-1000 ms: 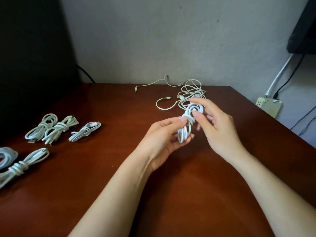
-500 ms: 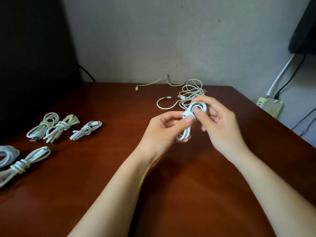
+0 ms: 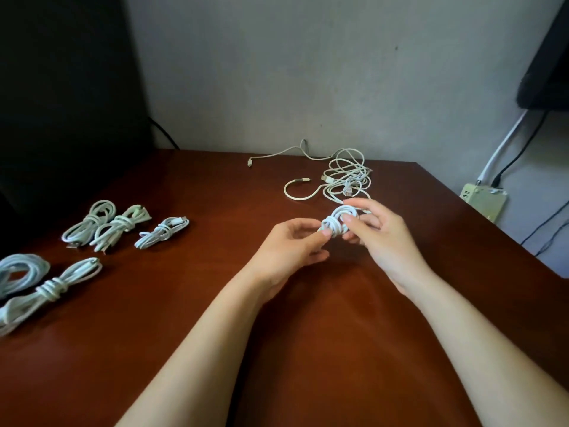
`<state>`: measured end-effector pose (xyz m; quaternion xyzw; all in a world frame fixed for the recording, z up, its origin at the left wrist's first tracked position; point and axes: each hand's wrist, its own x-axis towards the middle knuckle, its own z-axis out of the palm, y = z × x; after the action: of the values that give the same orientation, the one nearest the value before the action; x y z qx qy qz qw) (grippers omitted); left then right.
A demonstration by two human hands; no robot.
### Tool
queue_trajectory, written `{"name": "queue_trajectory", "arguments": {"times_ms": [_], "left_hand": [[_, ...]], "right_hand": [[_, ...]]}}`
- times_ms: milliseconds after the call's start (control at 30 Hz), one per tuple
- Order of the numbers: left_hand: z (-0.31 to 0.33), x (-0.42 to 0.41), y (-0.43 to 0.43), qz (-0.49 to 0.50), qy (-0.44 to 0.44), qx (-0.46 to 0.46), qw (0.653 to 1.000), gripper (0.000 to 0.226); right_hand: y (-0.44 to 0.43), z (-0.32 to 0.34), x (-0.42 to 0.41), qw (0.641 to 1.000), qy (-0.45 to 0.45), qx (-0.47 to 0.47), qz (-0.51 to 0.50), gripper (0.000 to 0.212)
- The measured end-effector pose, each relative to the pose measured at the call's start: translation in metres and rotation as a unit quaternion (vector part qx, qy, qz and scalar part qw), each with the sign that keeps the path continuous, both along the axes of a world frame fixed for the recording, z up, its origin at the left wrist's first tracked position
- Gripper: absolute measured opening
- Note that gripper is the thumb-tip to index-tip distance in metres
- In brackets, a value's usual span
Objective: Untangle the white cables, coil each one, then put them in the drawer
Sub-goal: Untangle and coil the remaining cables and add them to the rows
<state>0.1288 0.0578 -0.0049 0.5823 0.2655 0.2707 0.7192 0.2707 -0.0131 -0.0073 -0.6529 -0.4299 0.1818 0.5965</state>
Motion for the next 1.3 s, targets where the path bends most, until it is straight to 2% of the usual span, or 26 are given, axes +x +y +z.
{"name": "queue_trajectory", "arguments": {"times_ms": [100,233,300,500,800,900,1033,1100,1200,1300], "left_hand": [[-0.007,0.001,-0.001,0.045,0.051,0.058,0.996,0.030],[-0.014,-0.002,-0.008,0.090,0.113,0.196,0.970,0.035],[-0.015,-0.011,-0.010,0.097,0.134,0.236,0.958,0.036],[-0.009,-0.072,0.002,0.125,0.219,0.281,0.926,0.043],[0.003,-0.183,0.005,0.188,0.299,0.371,0.859,0.048],[0.006,-0.209,0.009,0.203,0.336,0.413,0.822,0.049],[0.003,-0.235,0.014,0.210,0.412,0.483,0.744,0.052],[-0.002,-0.243,0.016,0.205,0.446,0.512,0.705,0.053],[-0.007,-0.248,0.016,0.205,0.461,0.534,0.678,0.055],[-0.009,-0.246,0.018,0.213,0.461,0.570,0.646,0.082]], "right_hand": [[0.002,-0.009,0.001,0.999,0.005,-0.039,0.004,0.025],[0.007,-0.014,-0.002,0.998,-0.005,-0.059,-0.012,0.027],[0.010,-0.012,-0.011,0.997,-0.024,-0.068,-0.012,0.024],[0.022,-0.007,-0.058,0.985,-0.088,-0.138,0.049,0.025],[0.043,0.017,-0.161,0.938,-0.251,-0.185,0.151,0.036],[0.052,0.017,-0.187,0.934,-0.256,-0.180,0.175,0.037],[0.061,0.013,-0.214,0.933,-0.249,-0.174,0.194,0.036],[0.064,0.006,-0.221,0.918,-0.296,-0.175,0.198,0.040],[0.062,-0.004,-0.226,0.888,-0.365,-0.185,0.209,0.046],[0.058,-0.009,-0.223,0.877,-0.391,-0.182,0.213,0.050]]}}
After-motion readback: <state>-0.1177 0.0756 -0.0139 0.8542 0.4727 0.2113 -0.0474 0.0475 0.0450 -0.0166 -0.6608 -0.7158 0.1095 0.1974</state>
